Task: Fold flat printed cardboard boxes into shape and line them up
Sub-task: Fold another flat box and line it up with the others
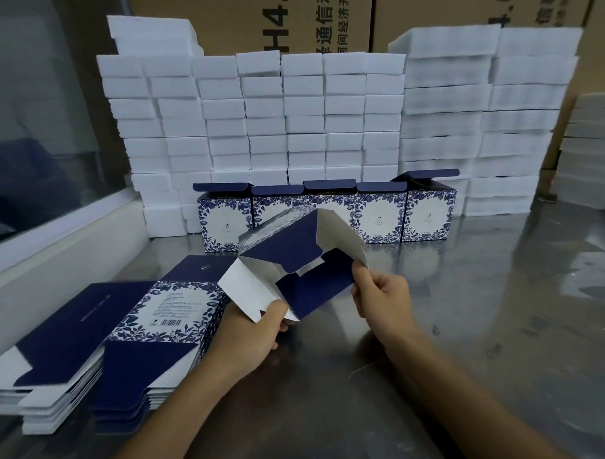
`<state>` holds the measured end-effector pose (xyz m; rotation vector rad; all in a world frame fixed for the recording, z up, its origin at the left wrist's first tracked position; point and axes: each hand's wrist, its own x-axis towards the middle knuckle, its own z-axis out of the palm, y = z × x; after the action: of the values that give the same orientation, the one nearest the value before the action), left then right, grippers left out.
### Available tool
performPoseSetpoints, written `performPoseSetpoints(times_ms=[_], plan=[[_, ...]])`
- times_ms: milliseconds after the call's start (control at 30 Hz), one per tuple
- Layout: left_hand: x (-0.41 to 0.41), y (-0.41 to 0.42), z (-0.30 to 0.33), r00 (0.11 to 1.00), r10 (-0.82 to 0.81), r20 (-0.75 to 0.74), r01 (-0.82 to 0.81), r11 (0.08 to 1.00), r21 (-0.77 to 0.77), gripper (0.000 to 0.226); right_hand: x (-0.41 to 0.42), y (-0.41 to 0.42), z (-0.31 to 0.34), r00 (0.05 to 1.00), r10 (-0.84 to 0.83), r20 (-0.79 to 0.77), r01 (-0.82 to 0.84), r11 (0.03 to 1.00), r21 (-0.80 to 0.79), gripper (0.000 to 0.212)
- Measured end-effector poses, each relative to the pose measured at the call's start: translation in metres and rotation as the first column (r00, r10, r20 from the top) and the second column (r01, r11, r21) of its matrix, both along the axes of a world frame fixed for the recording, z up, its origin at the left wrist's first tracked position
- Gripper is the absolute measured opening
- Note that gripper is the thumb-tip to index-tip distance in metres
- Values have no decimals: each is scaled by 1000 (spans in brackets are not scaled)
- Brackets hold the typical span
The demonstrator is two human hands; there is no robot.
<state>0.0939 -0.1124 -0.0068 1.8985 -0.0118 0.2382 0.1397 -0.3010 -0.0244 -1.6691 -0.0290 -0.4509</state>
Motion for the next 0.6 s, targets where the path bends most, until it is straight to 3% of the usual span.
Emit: performPoseSetpoints(times_ms=[133,233,333,400,500,600], plan=[[0,0,-2,1000,0,-3,0,1000,18,47,4,-7,-2,999,18,-46,-19,1000,-20,57],[2,1,-5,999,27,40,-29,998,57,27,2,-8,-2,996,-32,-83,22,992,-128,56],[3,3,-7,987,49,151,-68,990,120,24,-1,-10,-2,988,-156,-15,146,947,-285,35],[5,5,-9,970,87,226,-134,970,203,27,-5,-9,1,987,-151,49,158,943,-292,16],[10,7,-11,943,102,317,-202,932,300,21,-9,-6,6,990,-40,132,77,956,-283,22],[13,9,-13,927,47,372,-170,936,307,55,-14,1,10,978,61,201,-9,969,-246,27]])
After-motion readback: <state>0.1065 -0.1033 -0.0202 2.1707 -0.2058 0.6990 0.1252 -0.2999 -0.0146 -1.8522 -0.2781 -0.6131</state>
